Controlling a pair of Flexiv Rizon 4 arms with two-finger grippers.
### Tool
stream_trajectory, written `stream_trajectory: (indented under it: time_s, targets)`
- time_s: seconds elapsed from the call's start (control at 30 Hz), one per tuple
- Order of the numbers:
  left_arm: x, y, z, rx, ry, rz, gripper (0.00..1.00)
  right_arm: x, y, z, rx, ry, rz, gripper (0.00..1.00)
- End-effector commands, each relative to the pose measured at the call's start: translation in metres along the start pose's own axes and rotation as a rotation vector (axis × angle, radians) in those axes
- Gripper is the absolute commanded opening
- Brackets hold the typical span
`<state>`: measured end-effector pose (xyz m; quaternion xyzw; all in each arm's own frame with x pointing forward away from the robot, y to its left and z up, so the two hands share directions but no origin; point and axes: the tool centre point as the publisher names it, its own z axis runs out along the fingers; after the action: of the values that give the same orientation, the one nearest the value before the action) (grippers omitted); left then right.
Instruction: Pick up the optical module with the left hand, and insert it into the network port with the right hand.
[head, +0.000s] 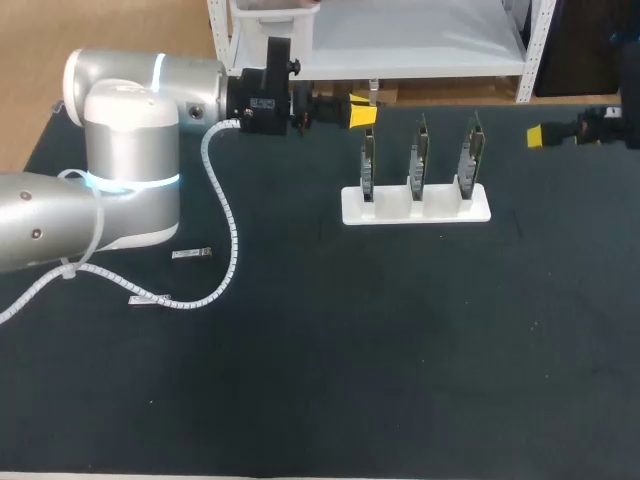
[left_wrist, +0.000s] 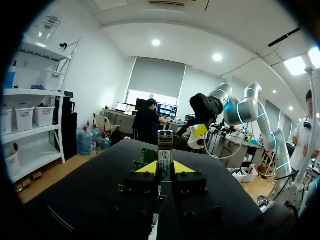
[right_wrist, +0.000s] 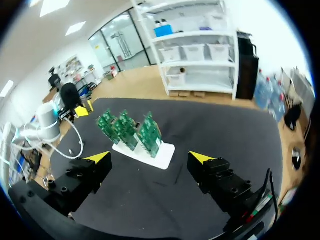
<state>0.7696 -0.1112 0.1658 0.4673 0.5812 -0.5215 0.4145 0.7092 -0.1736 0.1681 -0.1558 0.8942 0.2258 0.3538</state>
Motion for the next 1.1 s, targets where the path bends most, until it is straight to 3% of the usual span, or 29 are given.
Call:
stream_trajectory:
  time_s: [0.03,0.13,0.6,1.1]
  targets:
    - [0.001,-0.001,0.0,-0.005,-0.003,0.001,0.0,-0.019,-0.004,0.017,-0.203,0.015,-0.107,1.0]
    - [0.001,-0.001,0.0,-0.005,-0.003,0.001,0.0,-0.029,0.005,0.026,-0.314,0.054,-0.214,1.0]
    - [0.001,-0.001,0.0,-0.005,-0.003,0.001,0.0,-0.065,0.06,0.064,-0.634,0.133,-0.535,1.0]
    - [0.001,-0.001,0.0,-0.005,-0.003,0.001,0.0,-0.078,0.115,0.097,-0.816,0.149,-0.658,1.0]
